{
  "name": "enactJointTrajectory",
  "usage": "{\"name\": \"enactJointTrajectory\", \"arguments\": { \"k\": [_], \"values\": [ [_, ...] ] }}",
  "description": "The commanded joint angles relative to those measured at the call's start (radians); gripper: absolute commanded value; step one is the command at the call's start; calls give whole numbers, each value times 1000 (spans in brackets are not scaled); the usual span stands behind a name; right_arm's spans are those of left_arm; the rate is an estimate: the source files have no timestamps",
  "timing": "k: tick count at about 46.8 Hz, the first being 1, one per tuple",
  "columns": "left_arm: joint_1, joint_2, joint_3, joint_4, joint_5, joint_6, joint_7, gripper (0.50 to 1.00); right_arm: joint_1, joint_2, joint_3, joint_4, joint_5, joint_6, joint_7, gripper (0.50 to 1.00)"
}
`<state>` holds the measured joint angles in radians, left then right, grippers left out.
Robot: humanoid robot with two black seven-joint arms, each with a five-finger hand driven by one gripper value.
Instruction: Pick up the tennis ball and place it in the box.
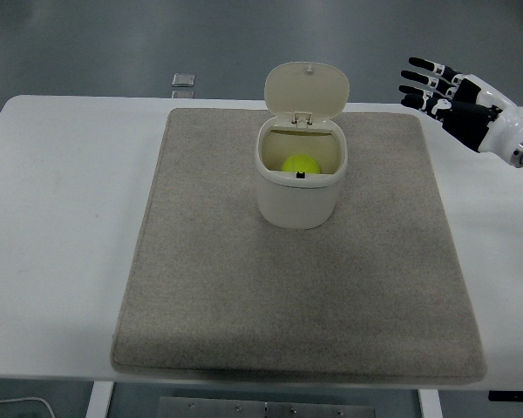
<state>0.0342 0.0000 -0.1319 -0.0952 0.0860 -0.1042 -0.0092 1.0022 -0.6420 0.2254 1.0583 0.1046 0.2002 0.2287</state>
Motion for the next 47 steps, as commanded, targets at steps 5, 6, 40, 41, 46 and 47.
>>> {"name": "enactJointTrajectory", "arguments": {
  "k": [5, 6, 40, 41, 46, 47],
  "values": [
    [1, 0, 0, 0, 0, 0, 0, 992, -4, 21, 3, -32, 141, -74, -63, 905],
    [1, 0, 0, 0, 0, 0, 0, 992, -4, 24, 5, -37, 158, -74, -68, 905],
    [0, 0, 0, 0, 0, 0, 0, 992, -1, 27, 3, -78, 26, 51, -68, 913],
    [0, 0, 0, 0, 0, 0, 0, 992, -1, 27, 3, -78, 24, 53, -68, 913],
    [0, 0, 0, 0, 0, 0, 0, 992, -1, 27, 3, -80, 26, 56, -68, 913],
    [0, 0, 0, 0, 0, 0, 0, 992, -1, 27, 3, -80, 27, 54, -68, 913]
  ]
}}
